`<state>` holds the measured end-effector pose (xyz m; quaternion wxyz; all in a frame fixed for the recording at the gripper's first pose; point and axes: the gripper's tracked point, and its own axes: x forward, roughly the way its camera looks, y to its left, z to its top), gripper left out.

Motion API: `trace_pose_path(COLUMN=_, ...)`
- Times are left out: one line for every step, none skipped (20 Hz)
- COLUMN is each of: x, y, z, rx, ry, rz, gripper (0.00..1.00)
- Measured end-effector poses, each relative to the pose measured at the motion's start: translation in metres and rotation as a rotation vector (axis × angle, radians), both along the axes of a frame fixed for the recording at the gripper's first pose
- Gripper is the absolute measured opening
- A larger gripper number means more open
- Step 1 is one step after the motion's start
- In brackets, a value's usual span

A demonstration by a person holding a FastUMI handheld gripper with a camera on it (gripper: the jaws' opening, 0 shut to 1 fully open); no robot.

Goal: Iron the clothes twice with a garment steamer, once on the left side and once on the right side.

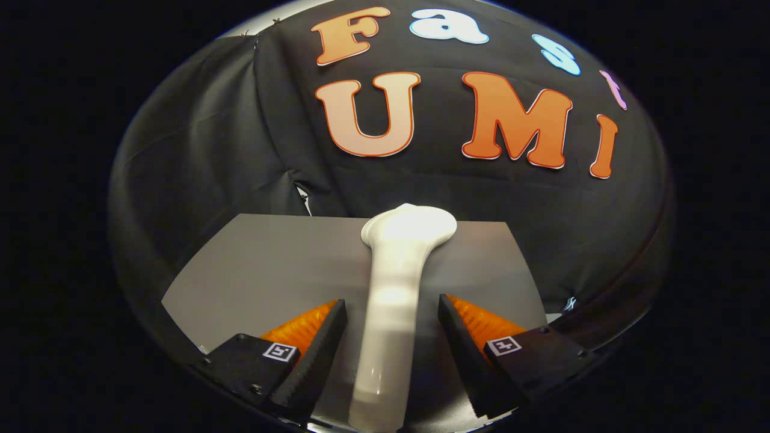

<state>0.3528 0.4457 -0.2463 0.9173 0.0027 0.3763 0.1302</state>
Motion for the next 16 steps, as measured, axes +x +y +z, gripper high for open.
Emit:
trace_pose_path(x=0.0, y=-0.001, z=-0.001, rx=-0.003, ry=0.006, rz=0.001, gripper=0.95)
trace_pose_path(x=0.0, y=-0.003, z=-0.003, rx=-0.013, ry=0.013, rz=-0.004, gripper=0.91)
trace_pose_path(x=0.0, y=-0.006, z=-0.006, rx=-0.019, ry=0.024, rz=-0.012, gripper=0.84)
trace_pose_path(x=-0.001, y=-0.004, z=-0.004, rx=-0.013, ry=0.025, rz=-0.007, gripper=0.76)
trace_pose_path(x=-0.002, y=-0.005, z=-0.004, rx=-0.019, ry=0.027, rz=-0.011, gripper=0.68)
trace_pose_path(x=-0.001, y=-0.006, z=-0.003, rx=-0.024, ry=0.025, rz=-0.016, gripper=0.61)
trace_pose_path(x=0.0, y=-0.005, z=-0.006, rx=-0.026, ry=0.027, rz=-0.022, gripper=0.53)
trace_pose_path(x=-0.002, y=-0.004, z=-0.005, rx=-0.026, ry=0.022, rz=-0.019, gripper=0.49)
trace_pose_path(x=-0.007, y=-0.003, z=-0.003, rx=-0.023, ry=0.019, rz=-0.008, gripper=0.46)
trace_pose_path(x=-0.012, y=-0.001, z=0.0, rx=-0.025, ry=0.004, rz=0.008, gripper=0.44)
trace_pose_path(x=-0.018, y=0.001, z=0.003, rx=-0.036, ry=-0.02, rz=0.025, gripper=0.44)
trace_pose_path(x=-0.022, y=0.0, z=0.009, rx=-0.042, ry=-0.054, rz=0.032, gripper=0.43)
trace_pose_path(x=-0.028, y=-0.002, z=0.018, rx=-0.035, ry=-0.088, rz=0.035, gripper=0.43)
trace_pose_path(x=-0.033, y=-0.003, z=0.027, rx=-0.017, ry=-0.118, rz=0.034, gripper=0.43)
trace_pose_path(x=-0.041, y=-0.004, z=0.039, rx=-0.002, ry=-0.149, rz=0.039, gripper=0.43)
trace_pose_path(x=-0.049, y=-0.004, z=0.052, rx=0.013, ry=-0.185, rz=0.048, gripper=0.42)
